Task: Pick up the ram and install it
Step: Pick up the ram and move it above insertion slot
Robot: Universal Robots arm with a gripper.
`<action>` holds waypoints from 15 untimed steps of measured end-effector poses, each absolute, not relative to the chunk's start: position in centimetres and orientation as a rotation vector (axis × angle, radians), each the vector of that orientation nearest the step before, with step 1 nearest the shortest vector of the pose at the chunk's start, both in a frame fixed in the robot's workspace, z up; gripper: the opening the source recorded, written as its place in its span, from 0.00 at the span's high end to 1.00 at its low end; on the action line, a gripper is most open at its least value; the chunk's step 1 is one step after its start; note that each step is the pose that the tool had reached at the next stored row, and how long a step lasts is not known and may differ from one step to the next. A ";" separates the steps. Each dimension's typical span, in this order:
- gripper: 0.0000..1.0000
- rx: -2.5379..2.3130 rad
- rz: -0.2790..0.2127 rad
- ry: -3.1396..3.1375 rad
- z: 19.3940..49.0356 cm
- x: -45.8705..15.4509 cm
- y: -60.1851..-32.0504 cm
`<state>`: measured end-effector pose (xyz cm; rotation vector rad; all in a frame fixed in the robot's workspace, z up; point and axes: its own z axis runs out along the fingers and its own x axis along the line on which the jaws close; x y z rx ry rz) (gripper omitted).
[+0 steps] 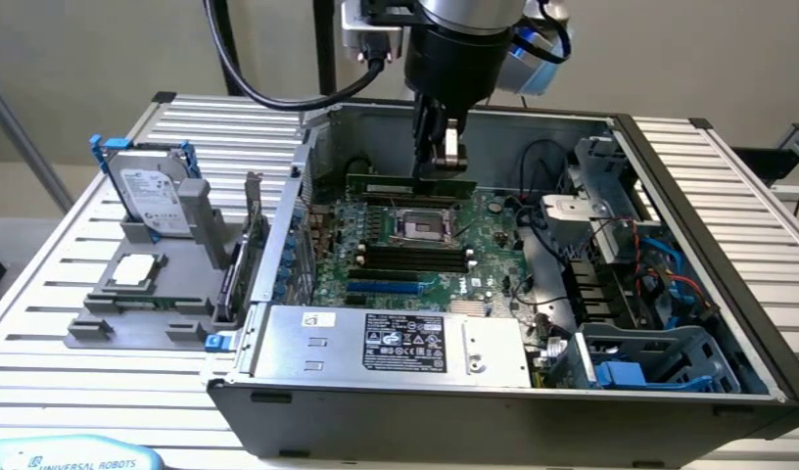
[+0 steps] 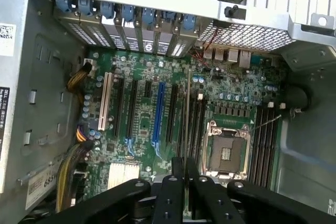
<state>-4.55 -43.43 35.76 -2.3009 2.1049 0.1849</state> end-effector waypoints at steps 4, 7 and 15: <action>0.86 -2.290 0.185 2.116 35.5 -4.2 -43.2; 0.86 -2.283 0.185 2.123 35.4 -4.0 -43.0; 0.86 -2.275 0.180 2.127 34.8 -4.0 -41.6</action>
